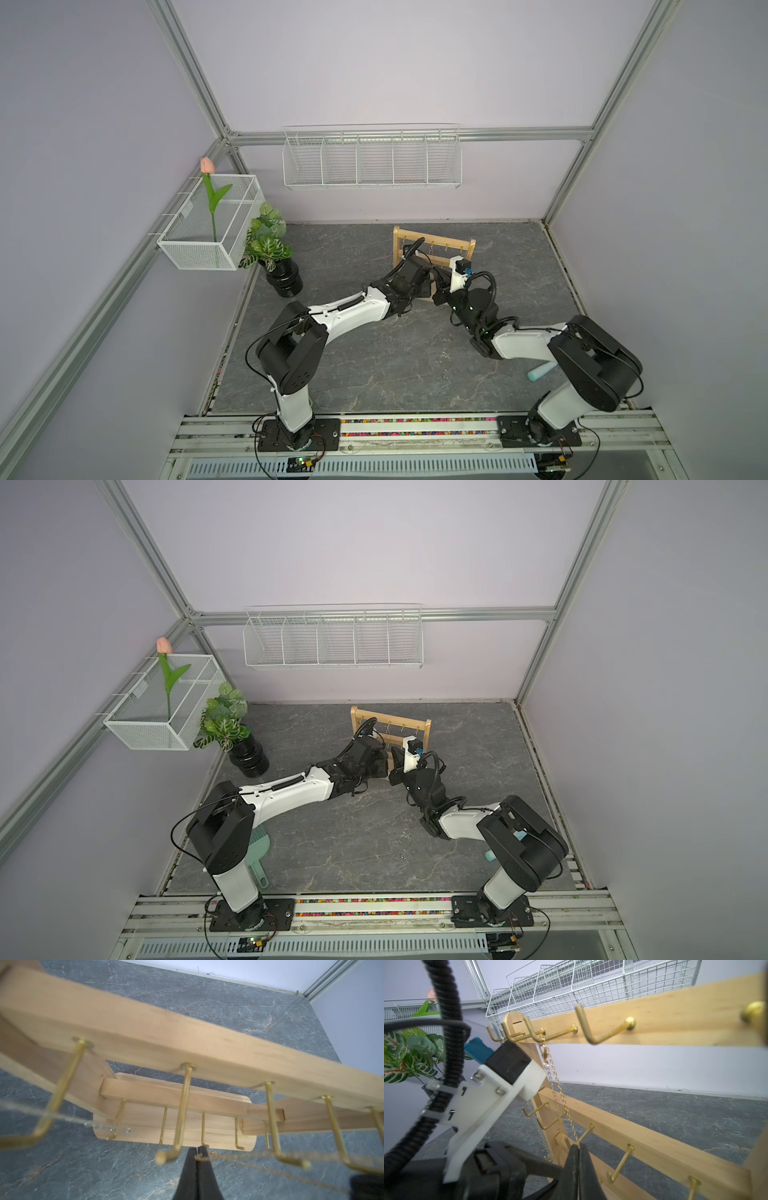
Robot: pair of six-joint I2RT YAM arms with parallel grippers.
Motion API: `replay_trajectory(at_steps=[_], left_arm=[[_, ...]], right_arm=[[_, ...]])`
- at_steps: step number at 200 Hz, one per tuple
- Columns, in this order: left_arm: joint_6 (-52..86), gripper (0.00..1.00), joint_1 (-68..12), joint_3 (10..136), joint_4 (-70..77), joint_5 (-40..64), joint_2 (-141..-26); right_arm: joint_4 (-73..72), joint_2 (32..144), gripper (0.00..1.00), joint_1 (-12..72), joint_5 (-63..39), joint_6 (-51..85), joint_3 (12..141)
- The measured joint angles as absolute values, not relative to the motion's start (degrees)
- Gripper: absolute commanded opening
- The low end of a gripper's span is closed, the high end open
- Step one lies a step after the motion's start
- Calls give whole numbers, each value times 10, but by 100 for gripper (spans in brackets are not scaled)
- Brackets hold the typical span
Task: Hang the necklace on the jewelry display stand
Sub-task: Hang the necklace on the stand.
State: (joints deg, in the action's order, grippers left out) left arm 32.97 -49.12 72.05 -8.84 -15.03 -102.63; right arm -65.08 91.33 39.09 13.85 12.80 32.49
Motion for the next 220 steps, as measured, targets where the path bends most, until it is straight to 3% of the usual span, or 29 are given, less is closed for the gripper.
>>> replay_trajectory(at_steps=[67,157,220], left_arm=[[329,5,-490,726,-88,-152,-1035],[330,31,-489,728,-82,-152,-1031],[338,33,-489,712,-82,-154,-991]], right_arm=[[-649,917,8,391,139,123,331],[-645,929,8,390,139,116,334],[-640,929,8,390,139,115,333]])
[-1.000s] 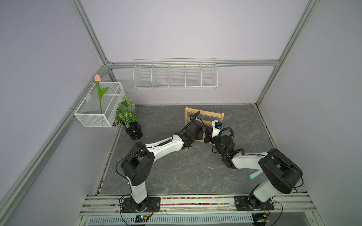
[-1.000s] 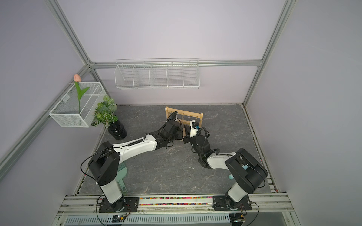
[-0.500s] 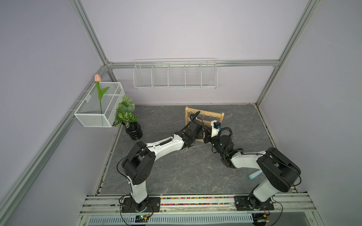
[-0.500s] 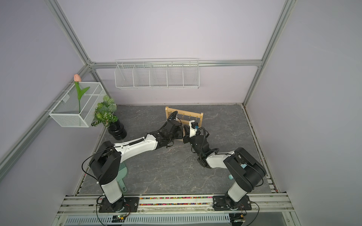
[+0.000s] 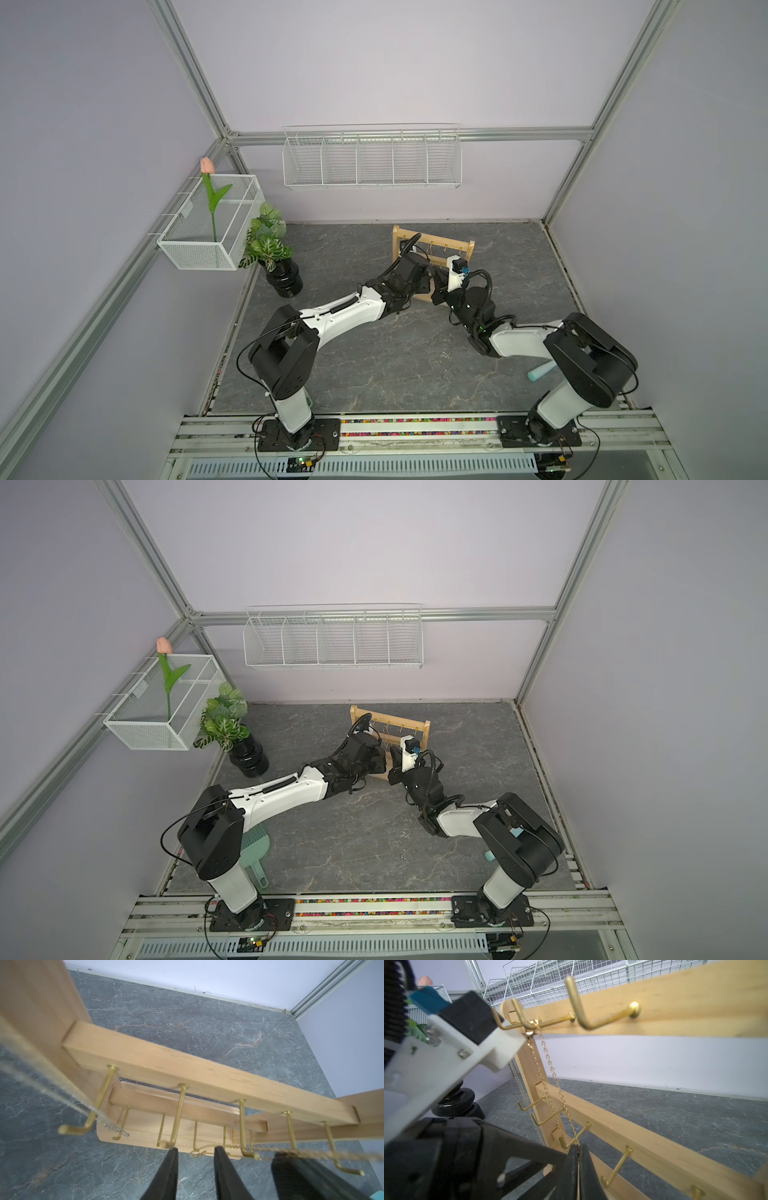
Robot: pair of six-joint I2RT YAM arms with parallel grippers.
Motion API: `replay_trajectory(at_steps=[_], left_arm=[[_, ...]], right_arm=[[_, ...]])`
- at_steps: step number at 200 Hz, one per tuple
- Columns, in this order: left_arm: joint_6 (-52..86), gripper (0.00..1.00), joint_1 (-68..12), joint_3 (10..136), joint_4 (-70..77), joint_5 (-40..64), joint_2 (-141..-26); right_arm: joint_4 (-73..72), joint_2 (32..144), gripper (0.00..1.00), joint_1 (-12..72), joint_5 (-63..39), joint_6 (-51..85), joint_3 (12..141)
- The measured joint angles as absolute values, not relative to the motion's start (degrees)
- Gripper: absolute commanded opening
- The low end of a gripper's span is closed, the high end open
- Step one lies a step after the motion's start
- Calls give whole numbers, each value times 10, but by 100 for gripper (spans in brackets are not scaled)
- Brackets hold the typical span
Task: Hang the necklace on the jewelry display stand
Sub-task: Hang the necklace on the stand.
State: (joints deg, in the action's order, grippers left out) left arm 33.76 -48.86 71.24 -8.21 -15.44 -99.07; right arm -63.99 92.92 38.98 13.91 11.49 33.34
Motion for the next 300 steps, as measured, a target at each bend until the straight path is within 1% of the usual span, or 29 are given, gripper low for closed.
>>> replay_trajectory(at_steps=[47,182,237,300], left_arm=[[345,34,-489,707,-87,-154,-974],[375,32,-512,615,-81,-188,-876],[375,32,-517,606,-83,-211,-825],[375,32,-518,597,-88,-223,-808]], right_arm=[[-623,929,8,390,139,106,333],[-580,911,8,406,142,85,332],[-580,918,7,406,157,83,329],[-581,930,8,406,163,83,329]])
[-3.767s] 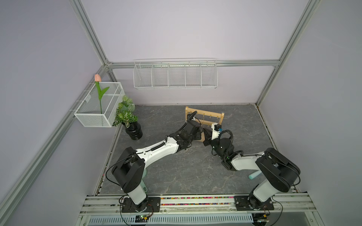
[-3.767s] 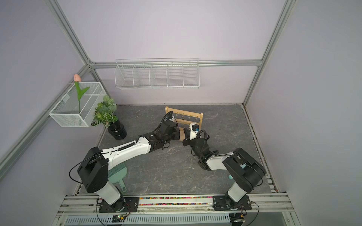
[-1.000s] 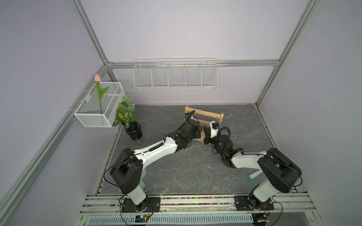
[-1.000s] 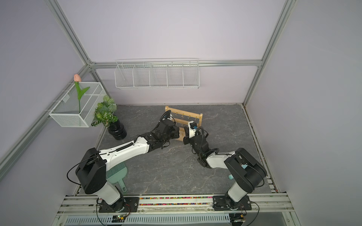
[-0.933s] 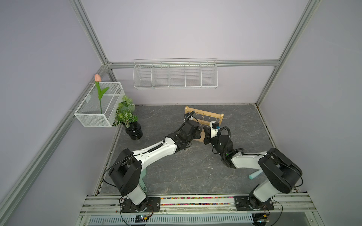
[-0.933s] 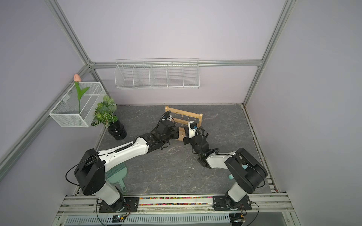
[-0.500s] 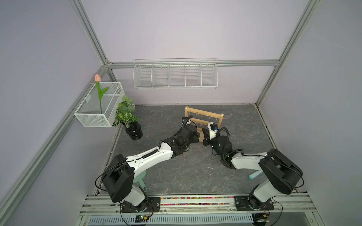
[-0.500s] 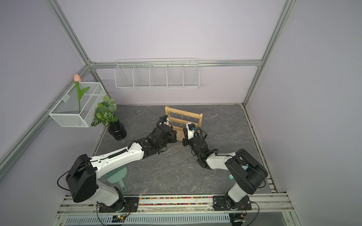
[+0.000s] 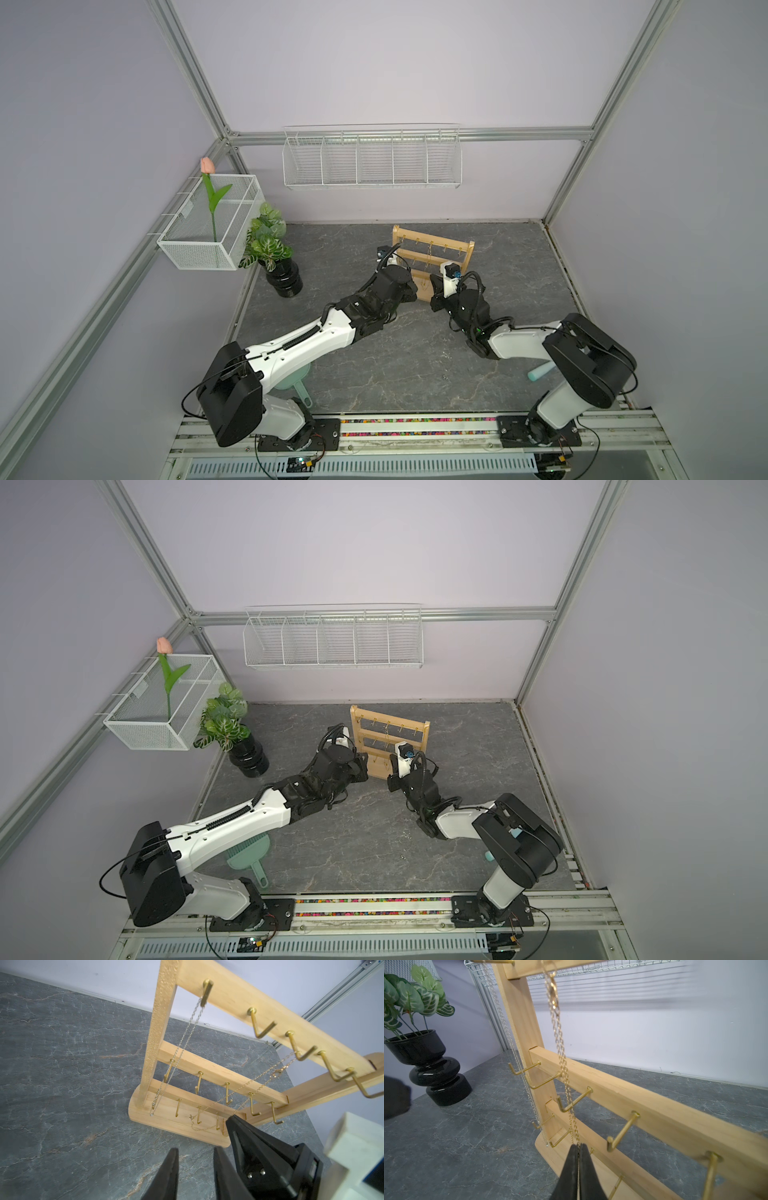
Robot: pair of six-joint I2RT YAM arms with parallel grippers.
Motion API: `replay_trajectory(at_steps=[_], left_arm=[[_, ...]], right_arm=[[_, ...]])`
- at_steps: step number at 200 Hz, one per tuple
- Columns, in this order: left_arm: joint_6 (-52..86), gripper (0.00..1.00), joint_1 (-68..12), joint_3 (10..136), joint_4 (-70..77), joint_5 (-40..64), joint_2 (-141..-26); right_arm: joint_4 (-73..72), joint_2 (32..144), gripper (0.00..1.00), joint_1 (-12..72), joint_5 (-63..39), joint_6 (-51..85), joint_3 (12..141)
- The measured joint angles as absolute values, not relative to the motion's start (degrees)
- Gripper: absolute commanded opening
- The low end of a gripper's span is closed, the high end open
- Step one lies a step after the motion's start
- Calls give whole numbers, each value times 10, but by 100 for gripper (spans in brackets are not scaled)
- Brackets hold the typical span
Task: Hang the necklace on the jewelry display stand
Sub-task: Hang the necklace on the stand.
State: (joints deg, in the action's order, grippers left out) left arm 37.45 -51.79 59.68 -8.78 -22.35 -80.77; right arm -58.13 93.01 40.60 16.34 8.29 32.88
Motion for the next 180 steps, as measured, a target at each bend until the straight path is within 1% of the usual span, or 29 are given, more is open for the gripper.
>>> replay_trajectory(at_steps=[154,180], left_arm=[[375,32,-518,596,-89,-227,-810],[375,32,-518,596,-89,-227,-810]], right_arm=[[-581,905,9,406,164,77,337],[-581,905,12,406,164,76,339]])
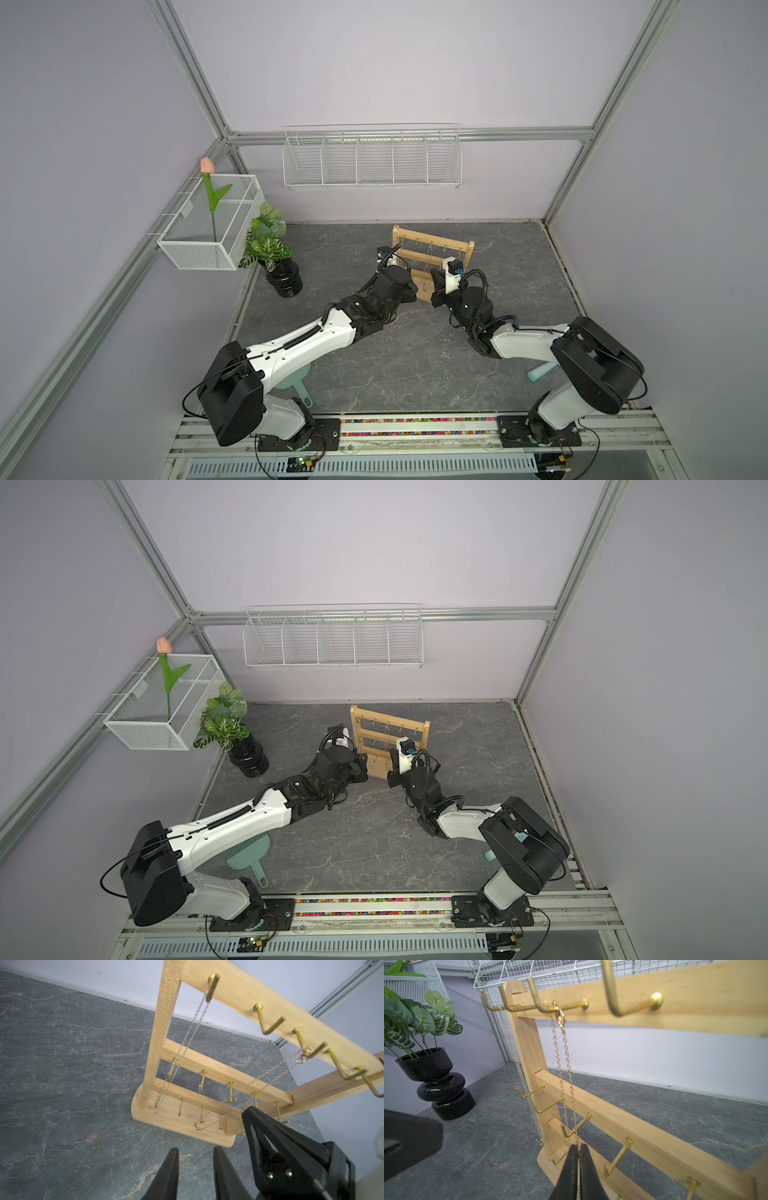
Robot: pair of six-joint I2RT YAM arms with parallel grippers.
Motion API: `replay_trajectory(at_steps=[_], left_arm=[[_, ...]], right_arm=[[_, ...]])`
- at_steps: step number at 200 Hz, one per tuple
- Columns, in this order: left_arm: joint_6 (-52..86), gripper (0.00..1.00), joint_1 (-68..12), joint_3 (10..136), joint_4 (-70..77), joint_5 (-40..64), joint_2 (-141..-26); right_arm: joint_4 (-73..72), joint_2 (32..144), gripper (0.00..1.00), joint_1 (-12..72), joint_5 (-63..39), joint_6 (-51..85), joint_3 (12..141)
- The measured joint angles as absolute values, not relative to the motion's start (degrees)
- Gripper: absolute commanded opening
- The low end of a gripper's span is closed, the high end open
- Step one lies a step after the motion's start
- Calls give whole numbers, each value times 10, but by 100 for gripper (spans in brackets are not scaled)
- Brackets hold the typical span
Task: Hang the necklace on the jewelry display stand
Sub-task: Hang the necklace on the stand.
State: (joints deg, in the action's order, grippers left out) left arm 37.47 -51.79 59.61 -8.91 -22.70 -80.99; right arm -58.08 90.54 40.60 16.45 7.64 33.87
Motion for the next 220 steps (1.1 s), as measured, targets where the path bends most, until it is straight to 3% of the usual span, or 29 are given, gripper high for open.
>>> replay_trajectory(at_steps=[77,135,220], left_arm=[[375,32,-518,596,-89,-227,-810],[372,32,-520,596,-115,-225,-810],[372,33,-535,592,-183,-225,-781]], right_arm=[[-581,905,27,406,164,74,339],[-532,832,46,406,160,73,323],[-369,686,50,401,165,82,285]])
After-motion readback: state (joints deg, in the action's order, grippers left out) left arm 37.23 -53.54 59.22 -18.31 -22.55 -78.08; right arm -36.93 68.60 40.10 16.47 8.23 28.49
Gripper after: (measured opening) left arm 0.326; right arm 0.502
